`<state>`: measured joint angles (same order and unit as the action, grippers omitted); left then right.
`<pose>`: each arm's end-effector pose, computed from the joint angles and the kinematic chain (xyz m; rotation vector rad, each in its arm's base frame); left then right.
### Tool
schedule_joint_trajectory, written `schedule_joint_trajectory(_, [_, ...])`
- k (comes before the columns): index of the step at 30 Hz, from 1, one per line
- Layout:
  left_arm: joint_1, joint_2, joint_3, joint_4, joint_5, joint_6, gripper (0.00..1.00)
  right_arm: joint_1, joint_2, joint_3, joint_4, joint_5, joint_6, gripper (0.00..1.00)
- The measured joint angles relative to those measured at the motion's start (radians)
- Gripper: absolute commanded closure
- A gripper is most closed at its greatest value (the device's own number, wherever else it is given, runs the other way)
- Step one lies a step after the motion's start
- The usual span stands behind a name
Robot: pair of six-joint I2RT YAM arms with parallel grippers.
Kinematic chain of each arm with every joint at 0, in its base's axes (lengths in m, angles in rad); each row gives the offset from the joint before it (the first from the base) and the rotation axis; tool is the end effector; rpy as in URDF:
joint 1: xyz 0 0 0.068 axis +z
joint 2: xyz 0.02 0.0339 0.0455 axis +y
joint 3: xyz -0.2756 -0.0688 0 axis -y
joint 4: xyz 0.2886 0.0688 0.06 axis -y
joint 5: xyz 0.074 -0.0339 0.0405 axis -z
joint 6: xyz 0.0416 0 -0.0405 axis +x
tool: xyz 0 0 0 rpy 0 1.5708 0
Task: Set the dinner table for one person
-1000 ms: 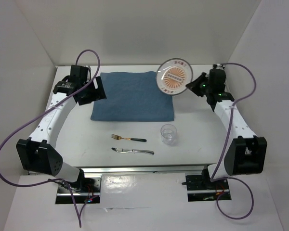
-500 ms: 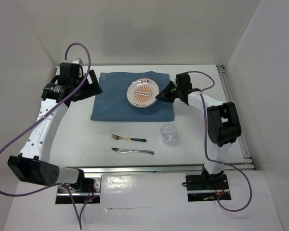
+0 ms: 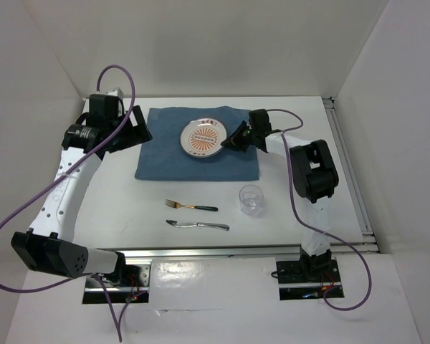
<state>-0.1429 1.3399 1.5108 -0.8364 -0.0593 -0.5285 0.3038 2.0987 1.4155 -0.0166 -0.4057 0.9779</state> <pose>0.3191 -0.0434 0.4187 -0.4633 2.2036 -0.2977 0.4783 0.1671 0.1436 0.5898 2.3931 1.0871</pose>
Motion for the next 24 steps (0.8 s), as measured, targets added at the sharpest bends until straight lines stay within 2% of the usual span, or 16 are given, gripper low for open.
schedule_joint_trajectory(6, [0.000, -0.004, -0.010, -0.001, 0.000, 0.001, 0.06, 0.002, 0.052, 0.041, -0.008, 0.007, 0.005, 1.00])
schedule_joint_trajectory(8, [0.000, -0.004, -0.012, -0.001, 0.008, 0.003, 0.08, 0.002, 0.053, 0.043, -0.029, 0.014, 0.005, 0.93])
schedule_joint_trajectory(9, [0.000, -0.004, -0.012, -0.001, 0.011, 0.004, 0.08, 0.002, 0.053, 0.045, -0.039, 0.017, 0.005, 0.84])
schedule_joint_trajectory(11, [0.000, -0.004, -0.012, -0.001, 0.013, 0.005, 0.08, 0.002, 0.054, 0.053, -0.056, 0.025, 0.002, 0.74])
schedule_joint_trajectory(12, [0.000, -0.004, -0.012, -0.001, 0.014, 0.005, 0.08, 0.002, 0.054, 0.059, -0.065, 0.029, 0.000, 0.56])
schedule_joint_trajectory(13, [0.000, -0.004, -0.012, -0.001, 0.014, 0.005, 0.08, 0.002, 0.054, 0.064, -0.072, 0.032, 0.001, 0.45])
schedule_joint_trajectory(15, [0.000, -0.004, -0.012, 0.000, 0.020, 0.005, 0.08, 0.003, 0.054, 0.080, -0.089, 0.042, -0.012, 0.30])
schedule_joint_trajectory(16, [0.000, -0.004, -0.012, 0.000, 0.024, 0.005, 0.08, 0.005, 0.054, 0.086, -0.095, 0.050, -0.017, 0.18])
schedule_joint_trajectory(19, [0.000, -0.003, -0.012, 0.000, 0.035, 0.006, 0.08, 0.016, 0.054, 0.109, -0.131, 0.080, -0.050, 0.08])
schedule_joint_trajectory(20, [0.000, -0.003, -0.012, 0.000, 0.036, 0.006, 0.08, 0.020, 0.054, 0.118, -0.145, 0.093, -0.060, 0.01])
schedule_joint_trajectory(24, [0.000, -0.003, -0.012, 0.000, 0.038, 0.006, 0.08, 0.034, 0.049, 0.169, -0.218, 0.154, -0.112, 0.00])
